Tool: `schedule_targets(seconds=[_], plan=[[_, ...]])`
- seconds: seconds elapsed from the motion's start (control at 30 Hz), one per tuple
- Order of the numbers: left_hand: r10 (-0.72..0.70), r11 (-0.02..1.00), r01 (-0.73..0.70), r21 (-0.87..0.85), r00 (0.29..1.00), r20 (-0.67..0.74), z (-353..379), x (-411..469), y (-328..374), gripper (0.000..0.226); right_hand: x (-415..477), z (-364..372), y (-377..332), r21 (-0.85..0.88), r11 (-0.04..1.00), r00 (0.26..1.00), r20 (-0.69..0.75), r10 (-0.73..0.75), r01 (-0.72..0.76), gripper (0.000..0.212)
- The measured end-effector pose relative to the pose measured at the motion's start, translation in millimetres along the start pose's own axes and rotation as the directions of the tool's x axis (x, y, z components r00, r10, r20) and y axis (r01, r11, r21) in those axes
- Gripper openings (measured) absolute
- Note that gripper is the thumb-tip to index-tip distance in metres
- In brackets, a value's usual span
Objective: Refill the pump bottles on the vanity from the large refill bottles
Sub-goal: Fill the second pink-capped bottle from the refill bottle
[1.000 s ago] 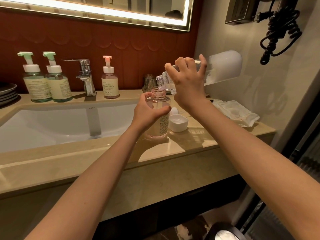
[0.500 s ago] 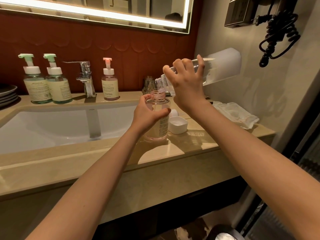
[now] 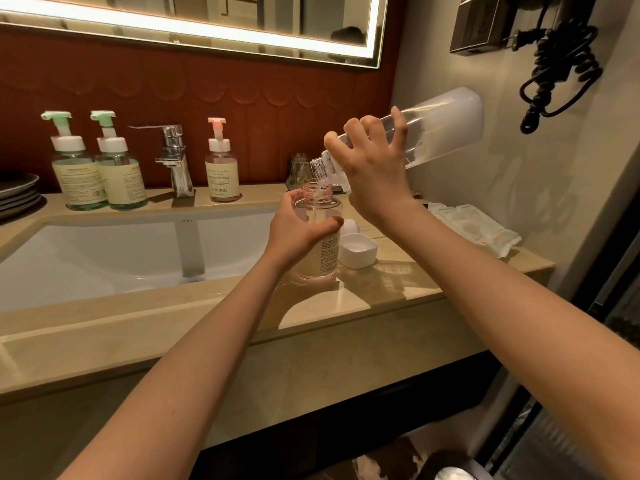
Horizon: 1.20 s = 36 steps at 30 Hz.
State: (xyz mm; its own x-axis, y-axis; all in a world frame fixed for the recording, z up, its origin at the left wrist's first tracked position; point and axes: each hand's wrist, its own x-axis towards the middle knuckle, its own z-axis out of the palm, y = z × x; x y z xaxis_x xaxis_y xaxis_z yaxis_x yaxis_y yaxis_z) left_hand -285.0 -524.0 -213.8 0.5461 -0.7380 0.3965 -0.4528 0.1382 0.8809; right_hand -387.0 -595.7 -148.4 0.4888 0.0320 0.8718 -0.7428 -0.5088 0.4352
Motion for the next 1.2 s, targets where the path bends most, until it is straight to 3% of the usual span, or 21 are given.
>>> schedule_targets(seconds=[0.47, 1.2], plan=[[-0.008, 1.0, 0.008, 0.008, 1.0, 0.001, 0.6, 0.7, -0.3, 0.081, 2.3, 1.2, 1.7, -0.048, 0.996, 0.997, -0.038, -0.073, 0.071, 0.055], [-0.008, 1.0, 0.008, -0.003, 1.0, 0.005, 1.0, 3.0, -3.2, 0.083, 4.4, -3.5, 0.0, -0.057, 0.992, 0.993, 0.037, -0.112, 0.114, 0.056]])
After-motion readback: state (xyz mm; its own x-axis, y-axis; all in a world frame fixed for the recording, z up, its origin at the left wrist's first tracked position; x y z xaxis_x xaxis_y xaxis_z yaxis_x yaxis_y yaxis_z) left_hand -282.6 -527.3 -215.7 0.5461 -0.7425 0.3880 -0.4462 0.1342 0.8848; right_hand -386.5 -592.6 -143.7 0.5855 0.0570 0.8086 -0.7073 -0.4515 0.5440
